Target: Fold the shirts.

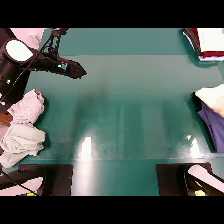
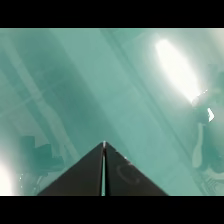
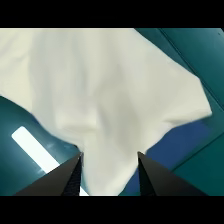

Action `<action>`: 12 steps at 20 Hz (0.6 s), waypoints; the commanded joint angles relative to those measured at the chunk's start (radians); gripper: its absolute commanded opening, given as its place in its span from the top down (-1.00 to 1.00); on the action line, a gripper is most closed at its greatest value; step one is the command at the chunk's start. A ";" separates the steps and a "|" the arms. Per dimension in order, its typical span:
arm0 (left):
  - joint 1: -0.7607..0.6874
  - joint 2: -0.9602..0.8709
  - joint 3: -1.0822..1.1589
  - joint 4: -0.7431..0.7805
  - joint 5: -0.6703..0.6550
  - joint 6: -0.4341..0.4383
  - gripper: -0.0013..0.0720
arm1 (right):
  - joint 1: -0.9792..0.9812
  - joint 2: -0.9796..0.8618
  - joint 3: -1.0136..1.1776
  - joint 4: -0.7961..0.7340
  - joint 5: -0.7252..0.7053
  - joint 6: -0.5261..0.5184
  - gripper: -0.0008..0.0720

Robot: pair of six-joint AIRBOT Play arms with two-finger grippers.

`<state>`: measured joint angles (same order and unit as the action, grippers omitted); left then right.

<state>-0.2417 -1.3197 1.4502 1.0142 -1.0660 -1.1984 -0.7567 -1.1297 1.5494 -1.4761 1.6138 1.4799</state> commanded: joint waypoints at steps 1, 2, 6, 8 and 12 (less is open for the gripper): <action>-0.001 0.001 0.000 0.000 0.000 0.002 0.90 | 0.000 0.001 0.001 -0.101 0.040 0.014 -0.16; -0.001 0.001 0.000 0.000 0.000 0.002 0.90 | 0.000 0.001 0.001 -0.098 0.039 0.014 -0.16; -0.001 0.001 0.000 0.000 0.002 0.002 0.90 | 0.039 0.001 0.001 0.094 0.072 0.040 -0.15; -0.001 0.001 0.000 0.000 0.014 0.002 0.90 | 0.124 0.004 0.001 0.236 0.098 0.039 -0.14; -0.001 0.002 0.000 -0.001 -0.010 0.002 0.90 | 0.430 0.005 0.001 0.294 0.078 0.038 0.50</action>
<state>-0.2417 -1.3193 1.4502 1.0142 -1.0630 -1.1965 -0.5041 -1.1255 1.5497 -1.2575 1.6962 1.5162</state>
